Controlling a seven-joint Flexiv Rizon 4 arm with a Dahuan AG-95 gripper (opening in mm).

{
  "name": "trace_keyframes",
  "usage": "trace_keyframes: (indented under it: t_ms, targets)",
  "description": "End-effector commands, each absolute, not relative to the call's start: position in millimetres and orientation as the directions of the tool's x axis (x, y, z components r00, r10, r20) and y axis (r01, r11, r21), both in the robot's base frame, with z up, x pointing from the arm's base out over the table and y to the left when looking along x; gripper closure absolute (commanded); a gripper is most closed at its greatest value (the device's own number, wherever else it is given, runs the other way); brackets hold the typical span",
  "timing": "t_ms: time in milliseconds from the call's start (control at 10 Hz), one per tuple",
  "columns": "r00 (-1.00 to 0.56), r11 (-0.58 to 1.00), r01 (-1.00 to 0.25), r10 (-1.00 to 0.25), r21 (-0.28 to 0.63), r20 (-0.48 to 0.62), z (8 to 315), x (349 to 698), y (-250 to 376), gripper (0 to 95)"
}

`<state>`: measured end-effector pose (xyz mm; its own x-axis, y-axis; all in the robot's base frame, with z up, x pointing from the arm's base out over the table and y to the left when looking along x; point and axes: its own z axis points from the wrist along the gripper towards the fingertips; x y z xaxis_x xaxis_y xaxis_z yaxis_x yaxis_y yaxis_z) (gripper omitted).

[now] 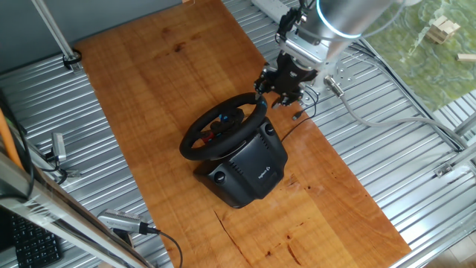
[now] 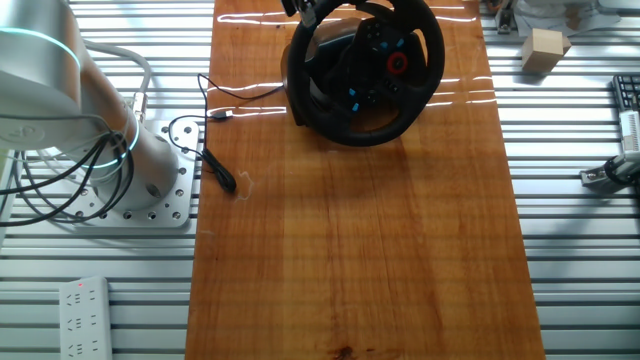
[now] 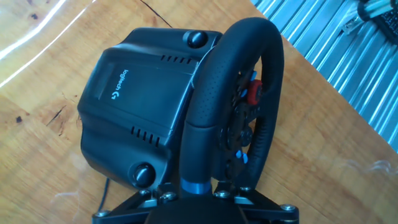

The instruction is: Rotate the steering wheel 90 degrees clockwise

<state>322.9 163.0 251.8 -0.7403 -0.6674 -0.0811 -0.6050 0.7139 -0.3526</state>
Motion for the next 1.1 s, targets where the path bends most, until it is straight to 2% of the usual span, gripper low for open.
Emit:
trace_keyframes:
  t_ms: [100,1100]
  targets:
    - [-0.743,0.715,-0.600,-0.665,-0.360,-0.081,250.7,324.2,164.4,57.0]
    - [-0.738,0.711,-0.599,-0.669,-0.368,-0.091,245.7,328.1,163.9,57.0]
